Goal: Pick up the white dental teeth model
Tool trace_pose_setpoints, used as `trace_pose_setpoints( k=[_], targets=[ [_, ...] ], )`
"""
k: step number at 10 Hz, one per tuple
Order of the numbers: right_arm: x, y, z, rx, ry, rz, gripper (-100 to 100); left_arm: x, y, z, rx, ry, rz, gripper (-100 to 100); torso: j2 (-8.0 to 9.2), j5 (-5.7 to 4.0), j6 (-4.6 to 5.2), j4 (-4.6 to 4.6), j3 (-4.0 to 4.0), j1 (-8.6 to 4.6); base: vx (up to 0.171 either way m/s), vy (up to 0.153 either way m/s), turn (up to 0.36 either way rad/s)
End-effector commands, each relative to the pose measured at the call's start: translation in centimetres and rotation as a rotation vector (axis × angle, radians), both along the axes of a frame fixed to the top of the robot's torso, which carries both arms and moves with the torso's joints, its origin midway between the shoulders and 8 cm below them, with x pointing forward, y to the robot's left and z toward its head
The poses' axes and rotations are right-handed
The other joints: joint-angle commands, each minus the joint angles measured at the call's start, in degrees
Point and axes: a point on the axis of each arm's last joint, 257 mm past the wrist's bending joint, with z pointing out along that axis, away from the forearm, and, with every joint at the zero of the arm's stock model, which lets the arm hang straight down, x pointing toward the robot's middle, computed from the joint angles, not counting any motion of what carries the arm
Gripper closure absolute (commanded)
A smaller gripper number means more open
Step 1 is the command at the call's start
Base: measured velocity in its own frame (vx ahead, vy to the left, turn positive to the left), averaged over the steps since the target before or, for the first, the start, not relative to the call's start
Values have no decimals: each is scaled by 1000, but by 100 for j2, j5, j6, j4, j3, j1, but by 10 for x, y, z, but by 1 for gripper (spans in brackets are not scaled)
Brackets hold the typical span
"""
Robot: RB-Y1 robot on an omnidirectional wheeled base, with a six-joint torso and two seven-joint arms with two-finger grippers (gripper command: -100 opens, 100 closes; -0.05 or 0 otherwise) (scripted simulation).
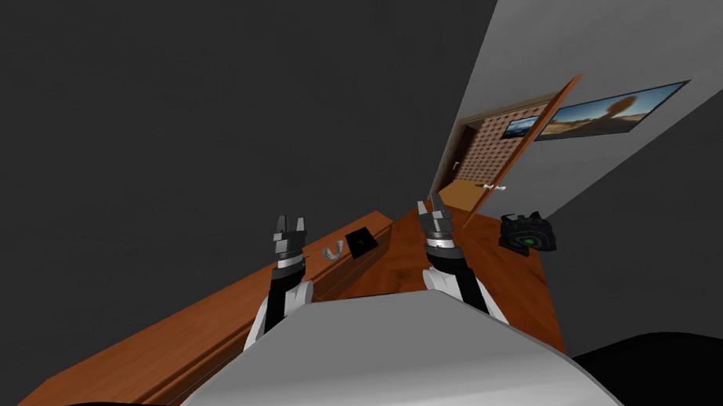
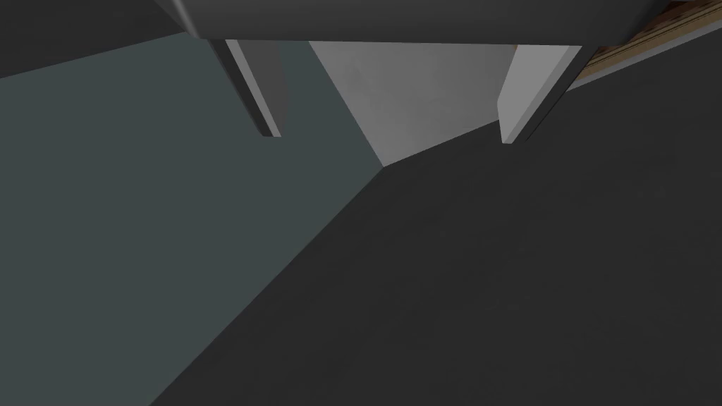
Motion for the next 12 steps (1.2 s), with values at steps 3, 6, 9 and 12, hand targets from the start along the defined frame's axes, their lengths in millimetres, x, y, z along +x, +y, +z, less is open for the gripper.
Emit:
trace_pose_setpoints(
  k=[3, 6, 9, 12],
  targets=[
    [0, 0, 0, 0, 0, 0, 0, 16, 7, -25, 62, 97, -3, -100, -11, -5, 0, -2, -6, -24, 33, -68, -8],
    [0, 0, 0, 0, 0, 0, 0, 32, 26, -61, 77, 214, 26, -100, -19, -9, 0, -4, -11, -42, 43, -114, -11],
    [0, 0, 0, 0, 0, 0, 0, 46, 56, -107, 65, 357, 78, -100, -24, -13, 1, -5, -14, -59, 58, -155, -14],
    [0, 0, 0, 0, 0, 0, 0, 53, 93, -161, 31, 516, 146, -100, -29, -14, 0, -7, -17, -59, 80, -160, -22]
  ],
)
